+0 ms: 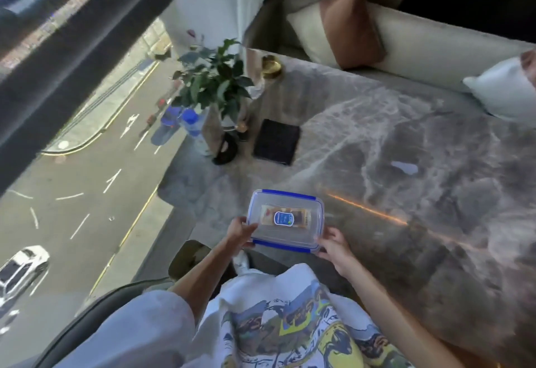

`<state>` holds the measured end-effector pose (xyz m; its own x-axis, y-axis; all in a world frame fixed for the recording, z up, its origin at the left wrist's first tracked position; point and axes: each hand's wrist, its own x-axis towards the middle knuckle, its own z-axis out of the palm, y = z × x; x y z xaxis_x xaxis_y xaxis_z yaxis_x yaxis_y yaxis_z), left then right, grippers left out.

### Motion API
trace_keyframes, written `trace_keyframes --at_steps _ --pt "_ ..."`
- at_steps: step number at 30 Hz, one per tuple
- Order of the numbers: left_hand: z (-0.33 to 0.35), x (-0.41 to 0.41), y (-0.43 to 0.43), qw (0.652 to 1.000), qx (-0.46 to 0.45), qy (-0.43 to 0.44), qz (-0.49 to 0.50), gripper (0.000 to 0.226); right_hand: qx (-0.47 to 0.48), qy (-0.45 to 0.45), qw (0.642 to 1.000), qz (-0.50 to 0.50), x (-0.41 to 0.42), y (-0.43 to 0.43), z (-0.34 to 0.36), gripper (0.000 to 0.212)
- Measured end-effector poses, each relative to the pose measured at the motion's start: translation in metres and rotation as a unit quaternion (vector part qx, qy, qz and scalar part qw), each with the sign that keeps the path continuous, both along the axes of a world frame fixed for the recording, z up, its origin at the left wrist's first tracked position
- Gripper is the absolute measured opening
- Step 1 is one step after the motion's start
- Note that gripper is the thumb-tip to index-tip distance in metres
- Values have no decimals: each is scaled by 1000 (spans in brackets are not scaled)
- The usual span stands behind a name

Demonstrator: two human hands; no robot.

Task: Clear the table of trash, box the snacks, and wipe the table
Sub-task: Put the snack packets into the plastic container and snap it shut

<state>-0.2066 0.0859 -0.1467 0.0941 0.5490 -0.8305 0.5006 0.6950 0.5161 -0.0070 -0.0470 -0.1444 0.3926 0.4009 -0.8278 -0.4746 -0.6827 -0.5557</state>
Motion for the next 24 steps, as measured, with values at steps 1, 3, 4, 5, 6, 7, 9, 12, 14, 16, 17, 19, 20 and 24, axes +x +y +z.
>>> trace_keyframes --at_steps 1,3,4,5,6,7,9,12,14,16,17,19,20,24 --pt "1 -18 14 1000 3 6 16 37 4 4 1000 12 -16 17 -2 40" --pt "2 -51 43 999 19 21 27 38 10 8 999 33 -46 52 -4 35" --pt "4 -67 56 999 28 27 27 38 13 9 999 43 -60 70 -5 36" --pt "6 -81 70 998 36 32 32 38 16 12 998 51 -74 87 -6 36" --pt "8 -93 83 998 43 38 41 38 21 16 998 56 -87 103 -7 35" --pt "11 -105 96 997 48 43 50 38 23 20 998 59 -100 118 -8 34" --pt "13 -126 119 995 55 46 65 39 20 22 997 66 -121 146 -8 34" --pt "15 -149 147 996 62 24 60 42 11 28 996 79 -147 178 -6 32" --pt "15 -160 161 997 62 26 48 43 4 37 996 87 -160 190 -8 35" --pt "15 -168 172 997 59 30 41 44 -1 45 995 88 -169 196 -10 40" --pt "14 -170 176 997 57 29 39 44 -2 48 995 88 -170 198 -11 42" --pt "11 -172 182 997 57 24 39 46 -7 46 994 98 -169 200 -12 47" --pt "11 -172 183 997 58 20 42 47 -14 39 993 113 -167 201 -11 52" --pt "5 -170 179 996 78 3 31 52 -9 -7 989 147 -163 204 -7 78"
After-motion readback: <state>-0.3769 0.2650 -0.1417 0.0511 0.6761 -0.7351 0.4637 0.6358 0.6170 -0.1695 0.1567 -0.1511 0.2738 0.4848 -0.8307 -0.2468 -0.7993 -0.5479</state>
